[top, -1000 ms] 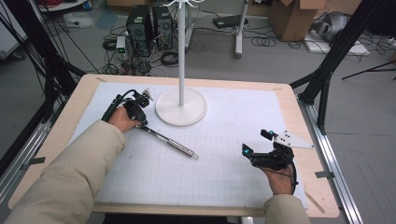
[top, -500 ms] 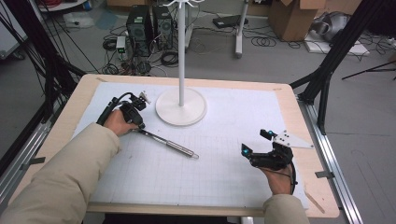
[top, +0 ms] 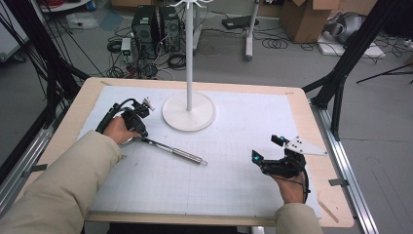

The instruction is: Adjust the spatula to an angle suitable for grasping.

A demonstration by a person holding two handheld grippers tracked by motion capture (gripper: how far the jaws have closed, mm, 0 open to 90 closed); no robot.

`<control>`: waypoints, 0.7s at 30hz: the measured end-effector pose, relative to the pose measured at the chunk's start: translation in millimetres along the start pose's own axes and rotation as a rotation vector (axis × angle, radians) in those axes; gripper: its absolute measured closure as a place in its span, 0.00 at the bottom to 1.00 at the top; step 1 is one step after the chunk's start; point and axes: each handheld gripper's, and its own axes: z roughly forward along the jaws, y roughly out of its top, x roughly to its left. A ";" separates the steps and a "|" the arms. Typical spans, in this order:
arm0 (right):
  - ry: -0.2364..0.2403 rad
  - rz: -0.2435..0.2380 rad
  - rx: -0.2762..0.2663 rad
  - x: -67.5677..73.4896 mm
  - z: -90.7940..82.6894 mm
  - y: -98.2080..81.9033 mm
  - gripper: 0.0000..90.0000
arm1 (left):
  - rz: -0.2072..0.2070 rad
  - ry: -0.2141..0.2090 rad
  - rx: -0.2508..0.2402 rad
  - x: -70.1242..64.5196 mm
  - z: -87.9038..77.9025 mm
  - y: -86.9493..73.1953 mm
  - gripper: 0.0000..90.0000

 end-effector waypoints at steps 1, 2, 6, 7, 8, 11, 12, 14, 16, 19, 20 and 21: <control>-0.001 -0.003 -0.002 -0.2 0.1 0.2 0.03 | -0.006 0.002 -0.006 -1.1 0.4 -0.8 0.99; -0.002 -0.003 -0.003 -0.2 -0.1 0.4 0.03 | -0.002 0.002 -0.001 -1.4 0.1 -1.5 0.99; 0.000 -0.002 -0.002 0.1 0.1 0.5 0.03 | 0.021 -0.009 0.024 -1.6 -1.8 -4.9 0.99; 0.001 0.001 0.000 0.4 0.0 0.5 0.03 | 0.022 -0.010 0.021 -2.1 -1.8 -5.8 0.99; 0.000 -0.002 -0.002 0.3 0.1 0.5 0.03 | 0.027 -0.009 0.024 -2.5 -2.1 -6.8 0.99; 0.000 -0.002 -0.003 0.3 -0.1 0.6 0.03 | 0.044 -0.001 0.035 -4.8 -3.5 -9.3 0.99; 0.000 -0.001 -0.003 0.4 0.0 0.6 0.03 | 0.044 -0.001 0.033 -6.2 -3.4 -10.4 0.99; 0.001 -0.005 -0.005 0.2 0.3 0.6 0.03 | 0.054 0.002 0.041 -7.5 -4.3 -12.2 0.99; 0.003 -0.002 -0.002 0.6 0.3 0.8 0.03 | 0.061 0.000 0.046 -8.3 -5.1 -14.3 0.99; 0.003 -0.001 -0.003 0.9 0.4 0.9 0.03 | 0.069 -0.006 0.044 -8.9 -6.2 -17.6 0.99; 0.002 -0.002 -0.003 0.9 0.5 0.9 0.03 | 0.066 -0.006 0.040 -9.6 -6.2 -18.6 0.99; 0.002 -0.004 -0.002 0.9 0.6 0.8 0.03 | 0.070 -0.008 0.042 -9.9 -6.7 -19.5 0.99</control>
